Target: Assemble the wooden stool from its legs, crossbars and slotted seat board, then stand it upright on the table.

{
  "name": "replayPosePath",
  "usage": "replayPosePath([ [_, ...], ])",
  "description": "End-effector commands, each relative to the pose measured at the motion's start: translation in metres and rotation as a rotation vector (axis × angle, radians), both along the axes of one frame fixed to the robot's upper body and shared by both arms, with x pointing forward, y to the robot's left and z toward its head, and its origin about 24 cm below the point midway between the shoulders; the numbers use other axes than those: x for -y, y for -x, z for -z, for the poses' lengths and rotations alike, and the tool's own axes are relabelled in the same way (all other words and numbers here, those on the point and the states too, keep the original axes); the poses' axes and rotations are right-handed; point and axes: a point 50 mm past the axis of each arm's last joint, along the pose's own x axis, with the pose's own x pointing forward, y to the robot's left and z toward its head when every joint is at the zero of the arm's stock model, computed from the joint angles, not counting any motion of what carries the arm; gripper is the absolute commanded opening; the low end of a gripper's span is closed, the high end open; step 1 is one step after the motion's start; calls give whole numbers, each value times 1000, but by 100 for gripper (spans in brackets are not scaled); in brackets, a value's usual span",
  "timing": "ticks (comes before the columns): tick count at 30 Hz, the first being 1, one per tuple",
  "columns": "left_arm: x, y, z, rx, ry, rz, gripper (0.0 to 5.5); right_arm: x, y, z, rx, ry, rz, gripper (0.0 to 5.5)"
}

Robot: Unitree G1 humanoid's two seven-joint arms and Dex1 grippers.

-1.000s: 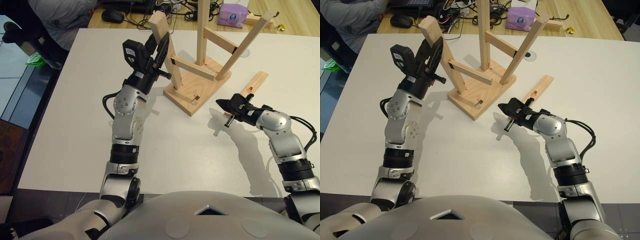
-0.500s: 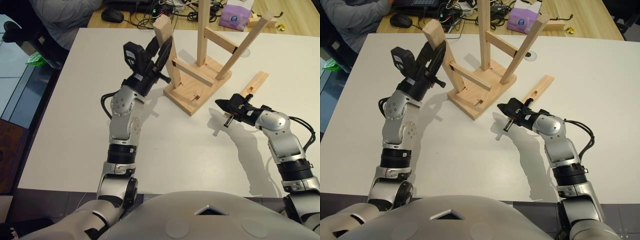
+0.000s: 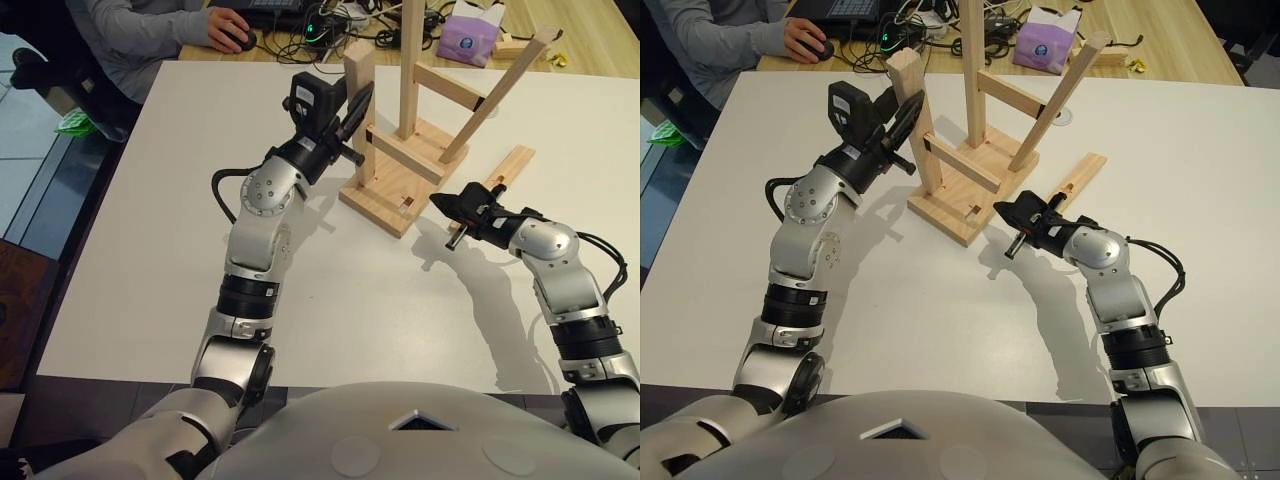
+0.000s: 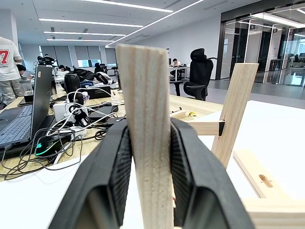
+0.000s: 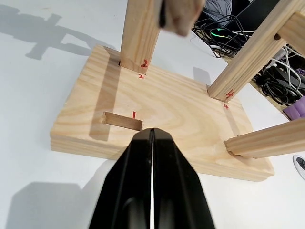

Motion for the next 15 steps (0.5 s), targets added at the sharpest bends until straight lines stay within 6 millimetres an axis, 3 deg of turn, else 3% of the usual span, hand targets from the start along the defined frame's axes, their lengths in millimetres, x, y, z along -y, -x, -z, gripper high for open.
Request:
replayPosePath([
  [1,-13,21,72,-280,-85,-95,102,3,-10,-11,72,-27,51,0],
  [8,-33,25,102,-427,40,-219,102,6,-22,-23,162,-63,116,0],
  [15,-12,24,80,-294,-68,-107,102,8,-25,-25,185,-82,146,0],
])
